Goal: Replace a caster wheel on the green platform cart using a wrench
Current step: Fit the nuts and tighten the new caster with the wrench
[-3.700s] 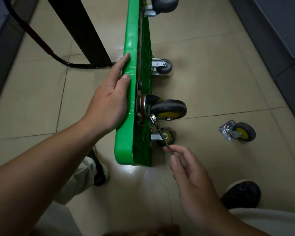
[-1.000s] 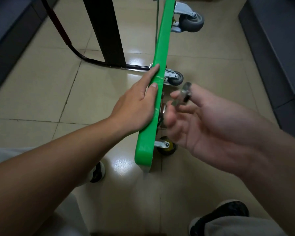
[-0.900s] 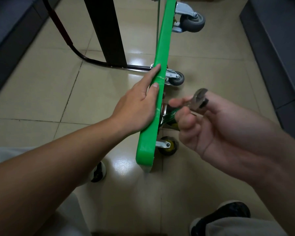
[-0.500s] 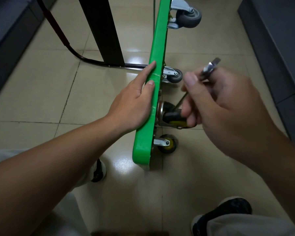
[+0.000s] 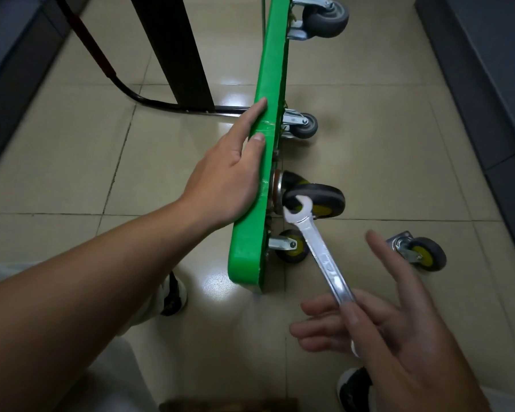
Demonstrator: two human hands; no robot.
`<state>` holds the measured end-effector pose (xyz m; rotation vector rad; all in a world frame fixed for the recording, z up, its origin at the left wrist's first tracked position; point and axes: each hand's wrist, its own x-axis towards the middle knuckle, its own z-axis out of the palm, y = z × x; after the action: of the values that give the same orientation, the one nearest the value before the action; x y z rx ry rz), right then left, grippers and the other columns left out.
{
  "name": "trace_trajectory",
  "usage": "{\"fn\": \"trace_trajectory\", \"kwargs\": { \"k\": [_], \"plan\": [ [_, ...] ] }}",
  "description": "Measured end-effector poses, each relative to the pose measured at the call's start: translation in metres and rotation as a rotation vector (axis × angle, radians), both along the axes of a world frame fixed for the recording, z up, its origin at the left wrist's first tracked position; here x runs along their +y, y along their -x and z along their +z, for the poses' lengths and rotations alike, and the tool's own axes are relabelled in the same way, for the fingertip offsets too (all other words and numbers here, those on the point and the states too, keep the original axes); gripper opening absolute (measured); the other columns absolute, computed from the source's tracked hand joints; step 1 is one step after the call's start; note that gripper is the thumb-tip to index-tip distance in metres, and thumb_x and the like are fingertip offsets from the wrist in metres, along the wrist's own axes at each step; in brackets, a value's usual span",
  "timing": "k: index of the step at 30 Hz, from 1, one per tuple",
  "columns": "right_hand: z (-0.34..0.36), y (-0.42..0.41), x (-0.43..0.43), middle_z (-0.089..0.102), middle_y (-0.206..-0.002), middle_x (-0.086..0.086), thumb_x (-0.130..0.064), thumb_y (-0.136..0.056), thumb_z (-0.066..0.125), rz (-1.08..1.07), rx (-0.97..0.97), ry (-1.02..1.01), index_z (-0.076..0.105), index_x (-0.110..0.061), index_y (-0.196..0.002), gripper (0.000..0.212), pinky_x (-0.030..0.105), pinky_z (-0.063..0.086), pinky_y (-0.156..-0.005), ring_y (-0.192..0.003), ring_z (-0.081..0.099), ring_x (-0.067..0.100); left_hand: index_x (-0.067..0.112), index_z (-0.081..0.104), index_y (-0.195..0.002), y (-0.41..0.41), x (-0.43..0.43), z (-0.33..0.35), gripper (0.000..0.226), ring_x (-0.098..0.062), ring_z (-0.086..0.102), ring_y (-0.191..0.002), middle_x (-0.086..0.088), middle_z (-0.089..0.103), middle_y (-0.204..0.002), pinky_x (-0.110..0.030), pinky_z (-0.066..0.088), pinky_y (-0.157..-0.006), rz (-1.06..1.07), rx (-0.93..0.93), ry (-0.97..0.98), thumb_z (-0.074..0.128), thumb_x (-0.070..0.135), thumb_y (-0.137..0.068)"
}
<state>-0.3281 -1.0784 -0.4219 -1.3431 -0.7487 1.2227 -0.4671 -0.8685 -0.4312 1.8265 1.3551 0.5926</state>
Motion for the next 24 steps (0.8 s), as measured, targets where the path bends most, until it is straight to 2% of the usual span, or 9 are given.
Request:
{"fn": "trace_trajectory", "kwargs": {
  "k": [2, 5, 7, 9, 10, 14, 17, 21, 24],
  "plan": [
    [-0.002, 0.000, -0.004, 0.076, -0.092, 0.020, -0.003, -0.094, 0.049, 0.012, -0.029, -0.020, 0.042, -0.024, -0.149, 0.059, 0.033, 0.062, -0.067, -0.077, 0.077, 0.036, 0.057, 0.024, -0.156, 0.000, 0.000, 0.000, 0.055, -0.019, 0.061, -0.122, 0.012, 0.048, -0.156, -0.048, 0.051, -0.103, 0.000, -0.006, 0.005, 0.026, 0.050, -0.101],
    [-0.008, -0.005, 0.011, 0.070, -0.078, 0.004, 0.001, -0.083, 0.060, 0.085, 0.073, 0.147, 0.073, -0.022, -0.118, 0.044, 0.025, 0.051, -0.054, -0.061, 0.065, 0.023, 0.057, 0.024, -0.156, -0.001, -0.001, 0.001, 0.056, -0.018, 0.060, -0.120, 0.011, 0.048, -0.156, -0.049, 0.051, -0.103, 0.007, -0.010, 0.002, 0.026, 0.051, -0.101],
    [-0.015, -0.006, 0.019, 0.057, -0.069, 0.009, -0.016, -0.101, 0.056, 0.030, 0.077, 0.222, 0.077, -0.022, -0.102, 0.022, 0.023, 0.042, -0.048, -0.055, 0.053, 0.021, 0.058, 0.024, -0.156, -0.001, -0.001, 0.001, 0.056, -0.018, 0.061, -0.117, 0.011, 0.049, -0.154, -0.050, 0.052, -0.101, 0.007, -0.023, 0.016, 0.026, 0.052, -0.100],
    [-0.023, -0.003, 0.023, 0.055, -0.066, 0.015, -0.039, -0.099, 0.048, 0.003, -0.063, 0.242, 0.076, -0.018, -0.089, 0.037, 0.021, 0.044, -0.052, -0.056, 0.052, 0.015, 0.057, 0.024, -0.156, -0.001, -0.002, 0.001, 0.057, -0.016, 0.062, -0.115, 0.010, 0.050, -0.153, -0.050, 0.052, -0.101, 0.004, -0.036, 0.028, 0.027, 0.052, -0.100],
    [-0.027, 0.000, 0.023, 0.057, -0.064, 0.014, -0.041, -0.095, 0.052, -0.008, -0.101, 0.228, 0.075, -0.016, -0.082, 0.036, 0.019, 0.045, -0.054, -0.056, 0.052, 0.011, 0.056, 0.025, -0.157, -0.001, -0.002, 0.002, 0.058, -0.015, 0.062, -0.115, 0.010, 0.050, -0.153, -0.049, 0.052, -0.101, 0.004, -0.039, 0.030, 0.027, 0.052, -0.099],
    [-0.046, 0.006, 0.023, 0.064, -0.060, -0.007, -0.018, -0.097, 0.063, -0.076, -0.092, 0.250, 0.081, -0.019, -0.091, 0.018, 0.009, 0.042, -0.052, -0.056, 0.054, 0.001, 0.058, 0.024, -0.156, -0.002, -0.001, 0.002, 0.058, -0.016, 0.061, -0.115, 0.009, 0.050, -0.154, -0.049, 0.052, -0.102, 0.004, -0.033, 0.026, 0.027, 0.054, -0.098],
    [-0.056, 0.013, 0.026, 0.071, -0.069, -0.011, -0.016, -0.099, 0.061, -0.060, -0.080, 0.262, 0.080, -0.035, -0.098, 0.026, 0.009, 0.044, -0.056, -0.060, 0.057, -0.003, 0.059, 0.023, -0.155, -0.002, -0.001, 0.002, 0.057, -0.018, 0.061, -0.115, 0.010, 0.049, -0.154, -0.050, 0.052, -0.101, 0.005, -0.029, 0.026, 0.027, 0.054, -0.098],
    [-0.058, 0.019, 0.030, 0.076, -0.082, -0.021, -0.014, -0.102, 0.059, -0.020, -0.095, 0.222, 0.070, -0.067, -0.087, 0.055, 0.009, 0.050, -0.068, -0.072, 0.065, -0.010, 0.061, 0.024, -0.154, -0.001, 0.000, 0.001, 0.056, -0.018, 0.063, -0.112, 0.010, 0.052, -0.151, -0.051, 0.053, -0.099, 0.013, -0.041, 0.029, 0.027, 0.054, -0.099],
    [-0.056, 0.025, 0.034, 0.074, -0.092, -0.029, -0.015, -0.102, 0.058, 0.001, -0.118, 0.200, 0.066, -0.072, -0.087, 0.060, 0.006, 0.050, -0.073, -0.080, 0.066, -0.013, 0.059, 0.024, -0.155, -0.001, 0.000, 0.001, 0.055, -0.015, 0.063, -0.109, 0.011, 0.052, -0.148, -0.049, 0.053, -0.098, 0.011, -0.037, 0.027, 0.027, 0.053, -0.100]
  ]
}}
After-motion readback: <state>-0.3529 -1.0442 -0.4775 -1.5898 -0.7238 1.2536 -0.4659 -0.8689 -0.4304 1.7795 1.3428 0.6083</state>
